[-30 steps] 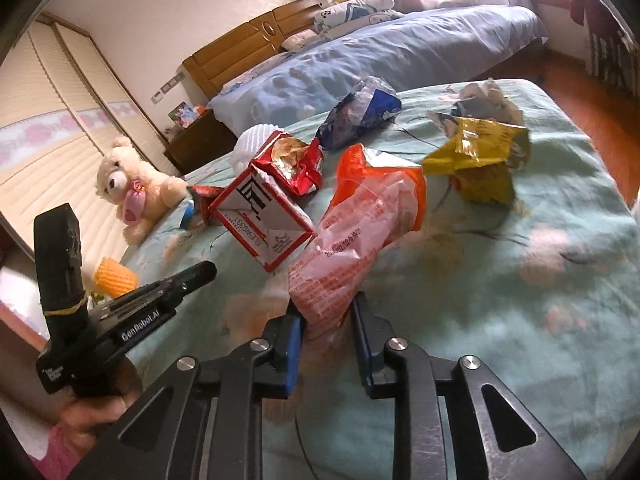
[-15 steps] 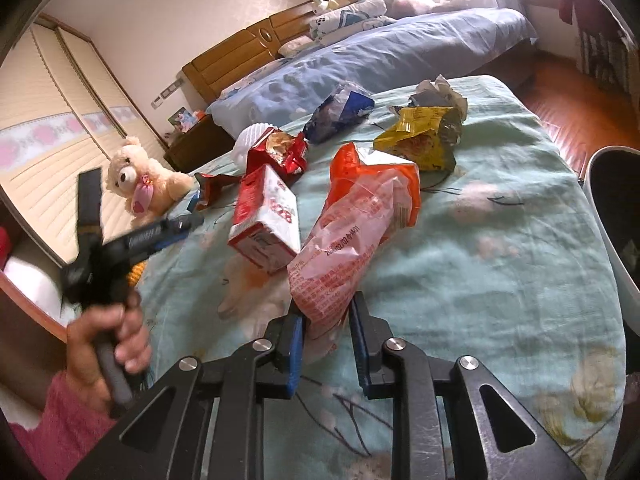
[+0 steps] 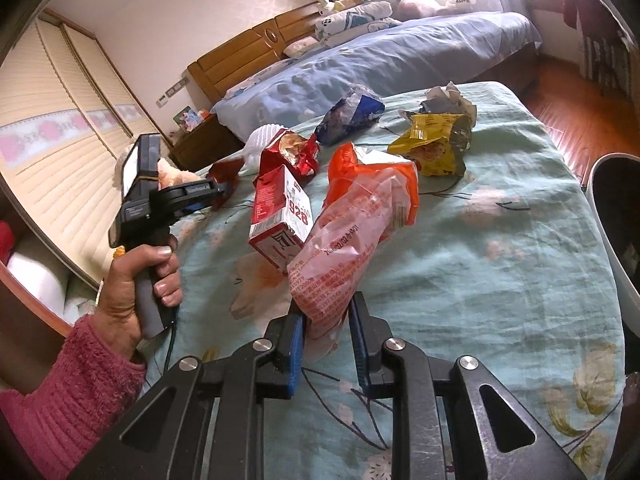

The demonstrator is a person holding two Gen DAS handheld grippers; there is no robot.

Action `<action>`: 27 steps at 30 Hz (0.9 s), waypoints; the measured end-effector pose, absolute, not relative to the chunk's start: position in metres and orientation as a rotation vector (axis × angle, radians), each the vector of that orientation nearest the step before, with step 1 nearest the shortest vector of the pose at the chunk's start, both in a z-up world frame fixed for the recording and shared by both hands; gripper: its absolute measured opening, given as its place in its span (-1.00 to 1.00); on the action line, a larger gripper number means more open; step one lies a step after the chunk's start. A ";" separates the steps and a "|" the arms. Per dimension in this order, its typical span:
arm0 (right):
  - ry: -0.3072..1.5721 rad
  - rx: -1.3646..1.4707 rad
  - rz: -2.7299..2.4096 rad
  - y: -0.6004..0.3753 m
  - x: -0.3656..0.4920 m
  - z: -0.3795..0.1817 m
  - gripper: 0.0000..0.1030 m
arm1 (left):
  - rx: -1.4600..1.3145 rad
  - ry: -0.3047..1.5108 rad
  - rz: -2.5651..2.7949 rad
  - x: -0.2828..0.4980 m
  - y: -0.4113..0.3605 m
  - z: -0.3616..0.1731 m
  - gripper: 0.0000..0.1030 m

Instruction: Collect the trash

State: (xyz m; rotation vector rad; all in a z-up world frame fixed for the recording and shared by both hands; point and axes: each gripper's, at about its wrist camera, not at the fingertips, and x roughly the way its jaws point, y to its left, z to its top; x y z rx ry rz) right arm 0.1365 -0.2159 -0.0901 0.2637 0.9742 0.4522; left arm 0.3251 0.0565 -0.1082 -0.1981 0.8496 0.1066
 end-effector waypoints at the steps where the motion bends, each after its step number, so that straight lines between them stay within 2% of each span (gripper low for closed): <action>1: 0.974 0.265 0.452 -0.217 0.135 -0.090 -0.59 | -0.199 0.845 0.104 0.326 0.058 -0.109 -0.69; 4: 0.971 0.267 0.452 -0.219 0.134 -0.090 -0.59 | -0.199 0.823 0.096 0.322 0.060 -0.106 -0.93; 5: 0.970 0.268 0.451 -0.219 0.133 -0.089 -0.59 | -0.198 0.817 0.093 0.320 0.060 -0.105 -0.94; 27: 0.921 0.304 0.390 -0.273 0.115 -0.081 -0.60 | -0.200 0.793 -0.149 0.171 -0.009 -0.060 -0.96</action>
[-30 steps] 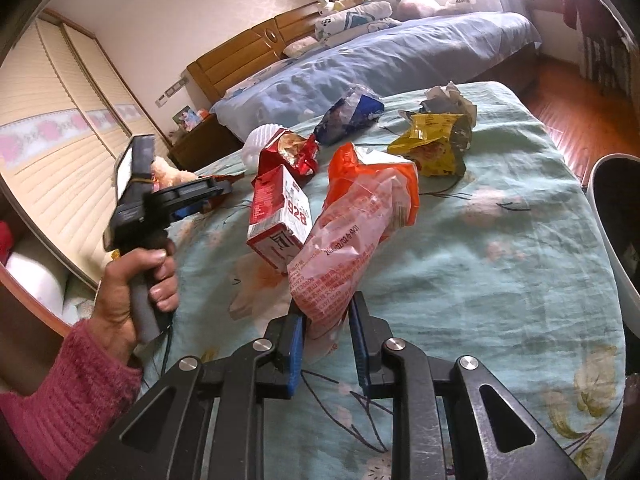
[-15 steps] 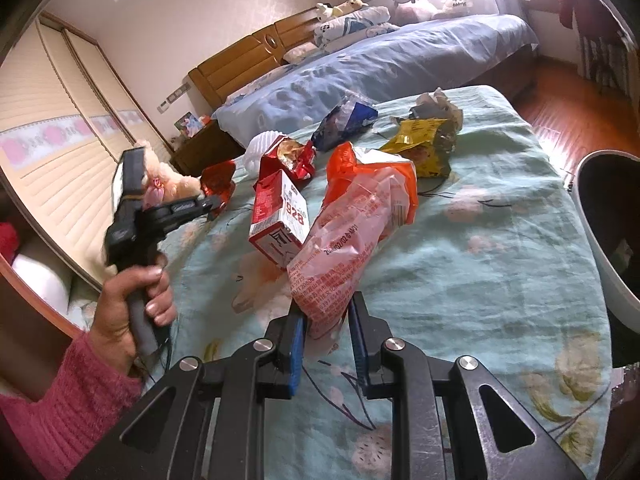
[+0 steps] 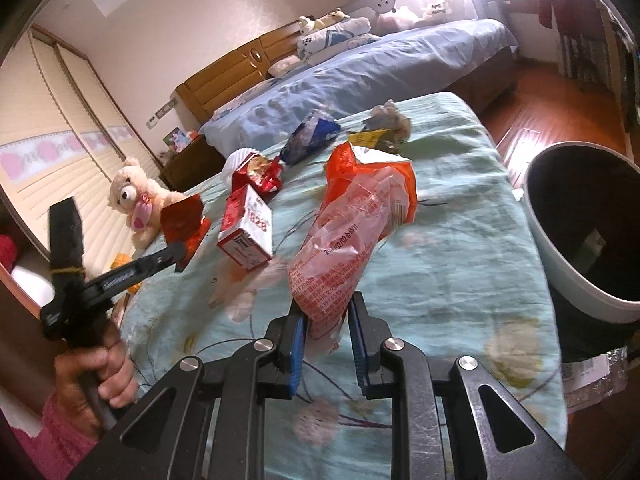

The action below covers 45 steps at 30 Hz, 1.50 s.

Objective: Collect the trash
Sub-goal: 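Carry the red wrapper and orange bag in both grippers over the trash bin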

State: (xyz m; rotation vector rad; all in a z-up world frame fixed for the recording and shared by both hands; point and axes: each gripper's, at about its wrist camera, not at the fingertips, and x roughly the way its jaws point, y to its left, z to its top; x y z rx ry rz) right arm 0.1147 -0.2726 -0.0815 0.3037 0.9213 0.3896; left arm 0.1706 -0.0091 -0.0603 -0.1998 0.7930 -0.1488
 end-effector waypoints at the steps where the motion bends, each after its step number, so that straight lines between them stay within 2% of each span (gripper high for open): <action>1: 0.920 0.308 0.383 -0.277 0.113 -0.082 -0.60 | -0.195 0.794 -0.166 0.165 -0.015 -0.058 -0.96; 15: 0.900 0.341 0.284 -0.336 0.102 -0.079 -0.61 | -0.091 0.827 -0.389 0.143 -0.107 -0.046 -0.96; 45: 0.908 0.347 0.075 -0.458 0.125 -0.083 -0.60 | -0.004 0.894 -0.575 0.234 -0.255 -0.065 -0.95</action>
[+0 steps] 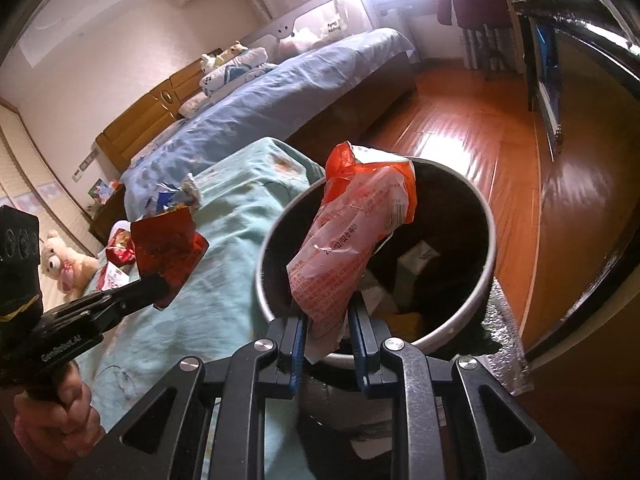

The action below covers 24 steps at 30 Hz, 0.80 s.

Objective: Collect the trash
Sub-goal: 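Carry the red wrapper and orange bag in both grippers over the trash bin, then open both grippers to drop the wrapper and orange bag into the bin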

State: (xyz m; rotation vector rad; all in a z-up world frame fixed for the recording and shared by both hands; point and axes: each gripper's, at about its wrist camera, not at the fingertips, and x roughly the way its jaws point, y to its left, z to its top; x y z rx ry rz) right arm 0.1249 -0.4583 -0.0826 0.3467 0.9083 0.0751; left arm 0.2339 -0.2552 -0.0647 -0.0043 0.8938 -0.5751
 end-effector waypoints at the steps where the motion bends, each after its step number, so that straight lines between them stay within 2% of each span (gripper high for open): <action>1: 0.913 0.345 0.070 -0.461 0.127 -0.084 -0.60 | -0.003 0.897 -0.577 0.237 -0.259 -0.066 -0.94; 24: 0.956 0.340 0.042 -0.486 0.147 -0.092 -0.60 | 0.028 0.933 -0.616 0.278 -0.316 -0.088 -0.94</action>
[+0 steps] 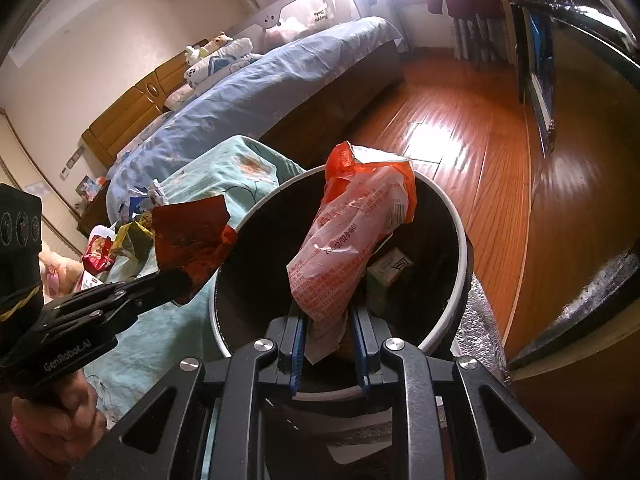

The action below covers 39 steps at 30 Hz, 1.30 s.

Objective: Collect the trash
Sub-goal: 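Open both grippers to drop the wrapper and orange bag into the bin, then move the left gripper to the red-and-white milk carton while the right approaches the yellow snack bag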

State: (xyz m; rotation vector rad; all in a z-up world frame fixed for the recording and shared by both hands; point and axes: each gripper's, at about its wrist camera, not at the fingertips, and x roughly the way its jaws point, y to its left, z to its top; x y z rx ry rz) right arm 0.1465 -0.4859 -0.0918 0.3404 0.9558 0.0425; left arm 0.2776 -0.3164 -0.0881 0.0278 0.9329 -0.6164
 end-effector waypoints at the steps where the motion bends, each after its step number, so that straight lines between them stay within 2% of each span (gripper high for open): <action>1: 0.957 0.341 0.040 -0.487 0.146 -0.093 -0.59 | 0.028 0.935 -0.616 0.278 -0.317 -0.089 -0.94; 18: 0.980 0.329 0.038 -0.487 0.156 -0.096 -0.53 | 0.018 0.954 -0.621 0.283 -0.324 -0.095 -0.92; 21: 0.978 0.331 0.040 -0.486 0.157 -0.095 -0.51 | 0.030 0.960 -0.657 0.282 -0.325 -0.092 -0.79; 23: 0.977 0.329 0.036 -0.486 0.157 -0.094 -0.47 | 0.032 0.950 -0.652 0.280 -0.324 -0.089 -0.61; 24: 0.974 0.327 0.031 -0.486 0.157 -0.093 -0.39 | 0.035 0.943 -0.642 0.278 -0.322 -0.088 -0.56; 25: 0.969 0.326 0.028 -0.487 0.156 -0.092 -0.18 | 0.034 0.941 -0.639 0.277 -0.320 -0.088 -0.47; 27: 0.959 0.329 0.026 -0.486 0.154 -0.090 0.03 | 0.025 0.938 -0.629 0.273 -0.312 -0.088 -0.40; 29: 0.952 0.330 0.019 -0.484 0.152 -0.087 0.09 | 0.015 0.934 -0.613 0.267 -0.302 -0.088 -0.27; 31: 0.940 0.338 0.019 -0.481 0.149 -0.085 0.31 | 0.005 0.931 -0.594 0.260 -0.291 -0.087 -0.11; 32: 0.930 0.343 0.021 -0.479 0.146 -0.083 0.36 | 0.000 0.927 -0.584 0.256 -0.286 -0.086 -0.07; 34: 0.913 0.352 0.024 -0.473 0.142 -0.080 0.58 | -0.020 0.923 -0.561 0.248 -0.272 -0.085 -0.04; 39: 0.888 0.389 0.051 -0.457 0.133 -0.075 0.68 | -0.051 0.883 -0.486 0.224 -0.237 -0.079 0.08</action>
